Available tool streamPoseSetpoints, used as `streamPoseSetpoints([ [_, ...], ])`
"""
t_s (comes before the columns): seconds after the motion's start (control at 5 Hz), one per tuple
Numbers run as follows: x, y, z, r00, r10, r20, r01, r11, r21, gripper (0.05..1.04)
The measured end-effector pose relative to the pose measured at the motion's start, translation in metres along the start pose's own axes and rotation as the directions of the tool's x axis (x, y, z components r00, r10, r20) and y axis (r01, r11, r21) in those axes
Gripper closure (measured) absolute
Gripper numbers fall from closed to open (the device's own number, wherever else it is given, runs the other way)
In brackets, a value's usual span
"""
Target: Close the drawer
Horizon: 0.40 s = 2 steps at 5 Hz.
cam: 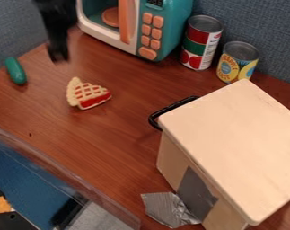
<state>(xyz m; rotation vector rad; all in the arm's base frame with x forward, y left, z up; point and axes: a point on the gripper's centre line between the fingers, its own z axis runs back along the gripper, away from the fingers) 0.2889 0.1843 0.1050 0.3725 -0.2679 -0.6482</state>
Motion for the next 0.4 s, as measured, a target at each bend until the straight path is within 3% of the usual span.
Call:
streamPoseSetpoints([
  [0.2, -0.017, 0.016, 0.049, 0.975, 0.198, -0.097, -0.204, 0.977, -0.061, 0.083],
  [0.4, -0.037, 0.023, 0.08, 0.967, 0.197, -0.162, -0.218, 0.968, -0.125, 0.083],
])
